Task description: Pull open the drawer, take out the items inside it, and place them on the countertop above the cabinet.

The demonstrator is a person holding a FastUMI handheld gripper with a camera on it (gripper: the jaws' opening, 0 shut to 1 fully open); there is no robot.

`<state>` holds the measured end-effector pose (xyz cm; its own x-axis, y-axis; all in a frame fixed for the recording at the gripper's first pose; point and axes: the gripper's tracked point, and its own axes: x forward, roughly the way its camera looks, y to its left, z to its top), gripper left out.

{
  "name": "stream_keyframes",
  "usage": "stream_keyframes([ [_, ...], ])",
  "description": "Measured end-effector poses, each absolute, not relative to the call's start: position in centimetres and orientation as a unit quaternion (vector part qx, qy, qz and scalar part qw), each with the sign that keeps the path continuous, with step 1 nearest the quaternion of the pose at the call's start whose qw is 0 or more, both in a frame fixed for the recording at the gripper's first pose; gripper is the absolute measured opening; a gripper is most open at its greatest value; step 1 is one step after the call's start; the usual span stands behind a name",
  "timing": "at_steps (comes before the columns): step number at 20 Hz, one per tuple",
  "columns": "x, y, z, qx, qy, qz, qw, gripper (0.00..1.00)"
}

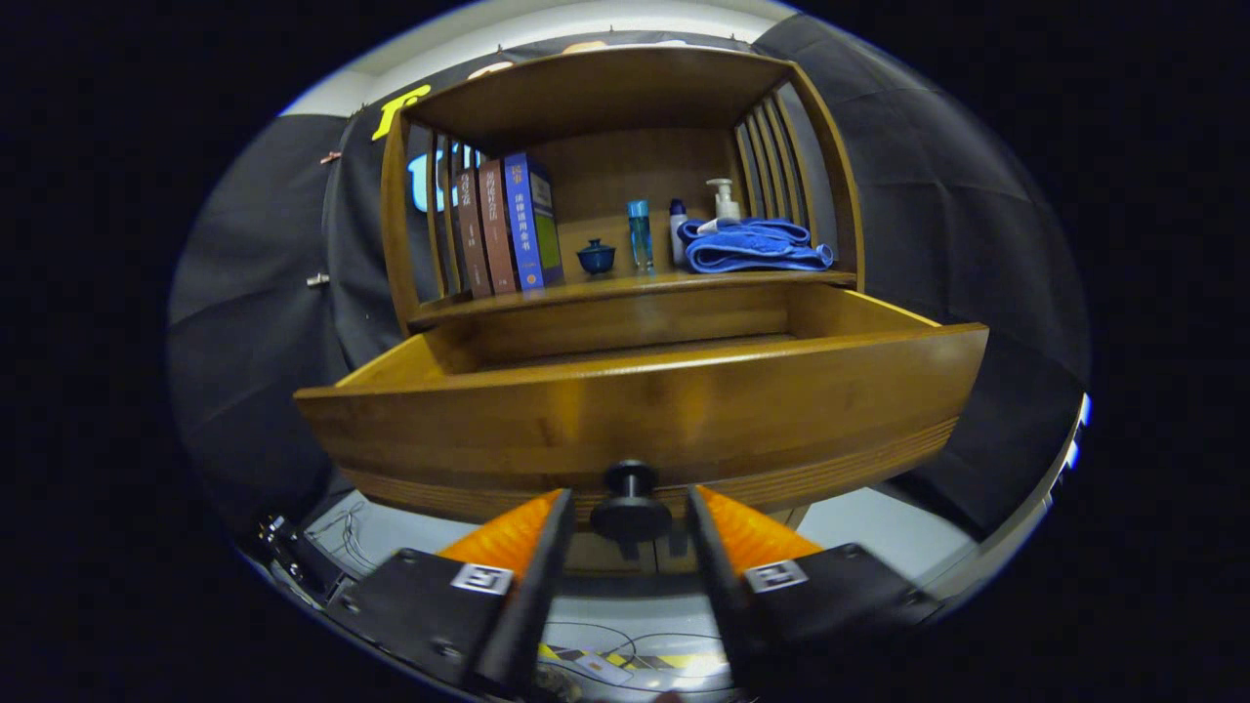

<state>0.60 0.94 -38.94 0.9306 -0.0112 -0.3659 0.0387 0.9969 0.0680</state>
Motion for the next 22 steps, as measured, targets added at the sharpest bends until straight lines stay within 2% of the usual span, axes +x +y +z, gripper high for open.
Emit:
stream_keyframes([
  [3,-0.4,0.7,-37.7,0.026,0.198,0.004,0.98,0.98],
  [10,1.6,0.0,-27.1,0.073,0.139,0.011,0.988,0.98],
  [12,2.1,1.6,-24.9,0.096,0.154,0.06,0.982,0.99],
  [16,6.1,0.7,-23.1,0.092,0.214,0.064,0.97,0.99],
  [22,11.4,-0.1,-27.6,0.088,0.364,0.037,0.927,0.99],
])
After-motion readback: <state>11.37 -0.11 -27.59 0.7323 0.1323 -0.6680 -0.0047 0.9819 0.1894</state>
